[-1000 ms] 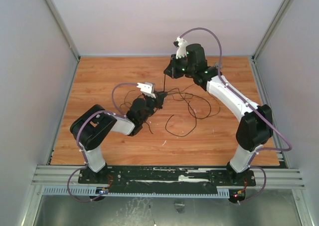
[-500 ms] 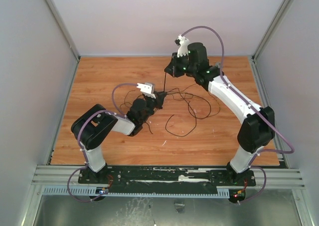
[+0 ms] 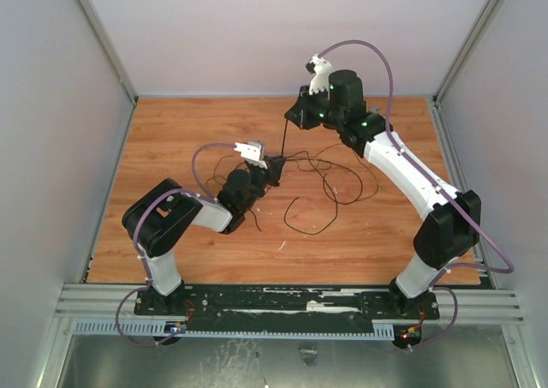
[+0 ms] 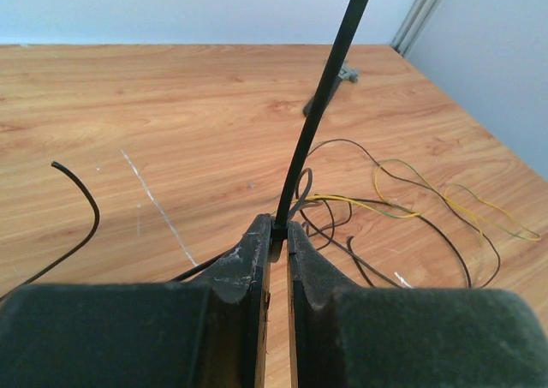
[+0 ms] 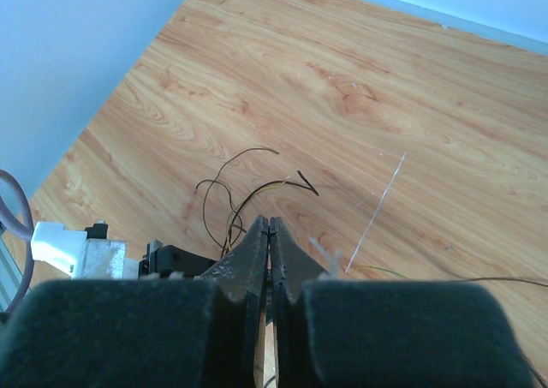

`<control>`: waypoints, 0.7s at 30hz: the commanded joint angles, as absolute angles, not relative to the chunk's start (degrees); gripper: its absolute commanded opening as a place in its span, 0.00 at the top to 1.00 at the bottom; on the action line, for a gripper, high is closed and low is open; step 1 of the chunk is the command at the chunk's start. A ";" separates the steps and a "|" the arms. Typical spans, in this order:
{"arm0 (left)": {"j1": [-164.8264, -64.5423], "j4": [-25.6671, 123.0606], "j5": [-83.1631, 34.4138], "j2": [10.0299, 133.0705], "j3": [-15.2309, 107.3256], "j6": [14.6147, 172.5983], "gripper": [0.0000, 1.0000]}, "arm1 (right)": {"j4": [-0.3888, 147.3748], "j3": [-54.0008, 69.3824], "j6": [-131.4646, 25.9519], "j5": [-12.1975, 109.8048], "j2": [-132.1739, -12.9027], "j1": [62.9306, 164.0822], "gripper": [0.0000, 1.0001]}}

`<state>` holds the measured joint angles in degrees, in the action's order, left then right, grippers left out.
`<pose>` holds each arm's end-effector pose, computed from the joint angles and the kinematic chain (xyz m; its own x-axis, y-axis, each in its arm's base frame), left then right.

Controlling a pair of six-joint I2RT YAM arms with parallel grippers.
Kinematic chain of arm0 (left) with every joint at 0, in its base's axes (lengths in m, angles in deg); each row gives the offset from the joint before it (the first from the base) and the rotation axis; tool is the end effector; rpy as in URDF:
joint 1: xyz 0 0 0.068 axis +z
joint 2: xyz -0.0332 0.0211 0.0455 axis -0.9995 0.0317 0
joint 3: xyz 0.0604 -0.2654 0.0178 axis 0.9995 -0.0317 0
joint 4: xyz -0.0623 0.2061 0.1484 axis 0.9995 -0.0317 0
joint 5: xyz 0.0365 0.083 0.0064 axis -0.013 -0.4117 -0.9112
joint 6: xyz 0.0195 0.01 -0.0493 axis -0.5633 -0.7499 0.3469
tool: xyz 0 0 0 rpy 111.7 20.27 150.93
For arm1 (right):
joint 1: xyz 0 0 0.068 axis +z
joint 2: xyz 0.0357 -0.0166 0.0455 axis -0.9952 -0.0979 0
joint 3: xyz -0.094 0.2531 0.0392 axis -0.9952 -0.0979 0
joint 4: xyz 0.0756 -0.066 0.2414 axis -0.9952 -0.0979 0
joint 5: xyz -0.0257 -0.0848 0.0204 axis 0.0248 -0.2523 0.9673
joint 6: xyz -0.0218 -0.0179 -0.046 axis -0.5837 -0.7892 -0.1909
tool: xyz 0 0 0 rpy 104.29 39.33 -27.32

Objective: Zip-tie the wires
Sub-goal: Tie the cable at the center of the board.

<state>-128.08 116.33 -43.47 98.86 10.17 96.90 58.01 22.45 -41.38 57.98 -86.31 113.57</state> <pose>0.2652 -0.2129 0.1766 -0.0818 -0.2602 -0.9621 0.4810 0.8351 -0.2668 0.3376 0.2004 0.3793 -0.5105 0.0571 -0.8580 -0.5726 0.7218 0.3888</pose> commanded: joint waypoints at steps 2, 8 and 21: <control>-128.53 110.89 -44.02 101.00 9.03 96.53 1.00 | 63.73 25.32 -41.30 56.37 -81.65 112.91 1.00; -128.53 110.75 -44.15 100.71 9.03 96.57 1.00 | 63.84 24.84 -41.44 56.36 -80.68 112.83 1.00; -128.44 99.78 -45.84 91.77 11.81 95.50 1.00 | 72.24 9.22 -45.70 59.43 -70.05 110.29 0.43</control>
